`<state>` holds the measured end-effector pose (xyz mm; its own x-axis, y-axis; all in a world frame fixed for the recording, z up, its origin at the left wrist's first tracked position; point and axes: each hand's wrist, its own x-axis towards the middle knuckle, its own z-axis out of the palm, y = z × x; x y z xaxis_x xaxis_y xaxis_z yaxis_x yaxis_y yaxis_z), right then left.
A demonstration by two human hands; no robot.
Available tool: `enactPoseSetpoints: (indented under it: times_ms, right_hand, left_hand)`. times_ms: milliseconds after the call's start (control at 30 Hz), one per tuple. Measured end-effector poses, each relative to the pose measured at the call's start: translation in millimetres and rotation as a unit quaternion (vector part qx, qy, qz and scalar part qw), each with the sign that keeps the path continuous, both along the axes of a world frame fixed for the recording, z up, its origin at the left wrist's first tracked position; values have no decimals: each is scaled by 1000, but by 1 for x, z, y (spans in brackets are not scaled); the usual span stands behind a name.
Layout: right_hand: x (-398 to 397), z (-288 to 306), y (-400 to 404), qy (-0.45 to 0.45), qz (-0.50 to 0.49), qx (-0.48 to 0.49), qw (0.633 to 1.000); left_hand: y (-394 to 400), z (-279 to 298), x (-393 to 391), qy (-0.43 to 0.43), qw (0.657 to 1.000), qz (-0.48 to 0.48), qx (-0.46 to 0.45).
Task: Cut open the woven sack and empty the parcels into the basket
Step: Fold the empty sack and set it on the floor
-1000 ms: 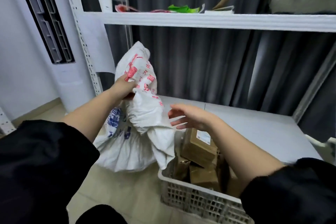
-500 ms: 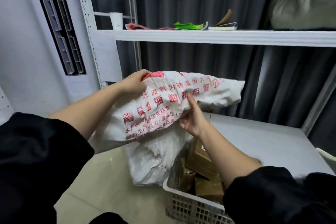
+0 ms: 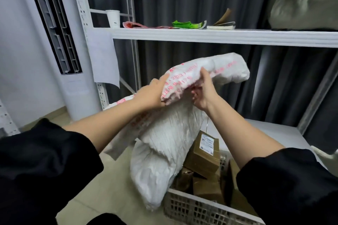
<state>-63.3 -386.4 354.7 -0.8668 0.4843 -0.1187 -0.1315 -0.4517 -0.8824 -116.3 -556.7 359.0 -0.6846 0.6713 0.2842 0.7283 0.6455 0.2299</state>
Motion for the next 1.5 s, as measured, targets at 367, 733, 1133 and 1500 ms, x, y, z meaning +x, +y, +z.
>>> enactPoseSetpoints:
  times_ms: [367, 733, 1133, 1500]
  right_hand:
    - [12, -23, 10, 130, 119, -70, 982]
    - [19, 3, 34, 81, -143, 1, 986]
    - [56, 26, 74, 180, -126, -103, 970]
    - [79, 31, 72, 241, -77, -90, 963]
  left_hand:
    - [-14, 16, -6, -405, 900, -64, 150]
    - [-31, 2, -15, -314, 948, 32, -21]
    - [-84, -81, -17, -610, 740, 163, 231]
    - [-49, 31, -43, -452, 748, 132, 468]
